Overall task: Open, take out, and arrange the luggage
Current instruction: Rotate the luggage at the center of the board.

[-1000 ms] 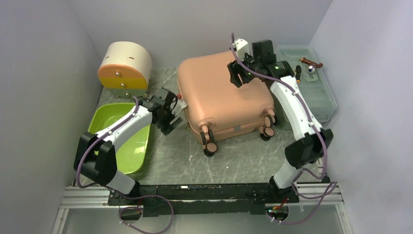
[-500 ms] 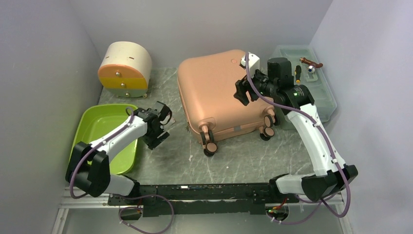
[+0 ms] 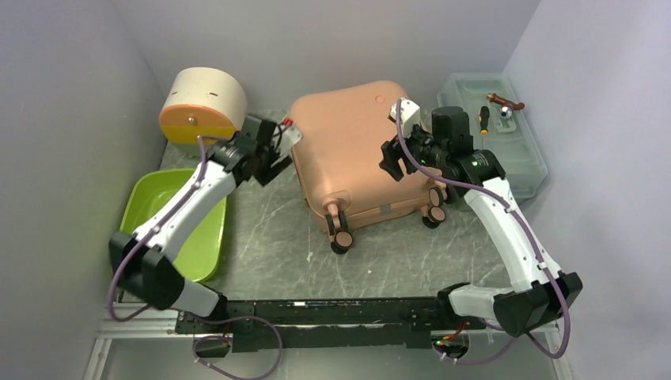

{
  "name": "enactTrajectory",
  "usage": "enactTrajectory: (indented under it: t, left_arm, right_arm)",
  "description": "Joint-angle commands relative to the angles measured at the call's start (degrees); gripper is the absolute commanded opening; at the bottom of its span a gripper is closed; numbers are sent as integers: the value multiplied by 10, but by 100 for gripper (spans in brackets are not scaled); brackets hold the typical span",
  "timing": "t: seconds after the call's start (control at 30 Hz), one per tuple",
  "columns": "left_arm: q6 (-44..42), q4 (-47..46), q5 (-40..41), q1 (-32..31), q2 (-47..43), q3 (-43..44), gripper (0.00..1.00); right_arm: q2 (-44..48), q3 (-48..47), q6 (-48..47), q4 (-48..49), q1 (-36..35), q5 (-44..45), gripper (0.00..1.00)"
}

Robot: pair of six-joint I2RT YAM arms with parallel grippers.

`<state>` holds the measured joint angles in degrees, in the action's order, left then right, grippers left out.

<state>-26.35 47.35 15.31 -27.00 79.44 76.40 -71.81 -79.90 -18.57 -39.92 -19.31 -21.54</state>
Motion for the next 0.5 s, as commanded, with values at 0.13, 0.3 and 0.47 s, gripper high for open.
enactTrajectory:
  t: [0.13,0.3,0.47]
  left_arm:
    - [-151,-289,188,32,218,157,90]
    - [-196,-382,227,67,318,221,90]
    - [-237,-436,260,96,383,250,90]
  right_arm:
    - [41,35,-6,56,3,8,73]
    - [57,60,-5,69,7,1,74]
    - [62,68,-4,72,9,-6,74]
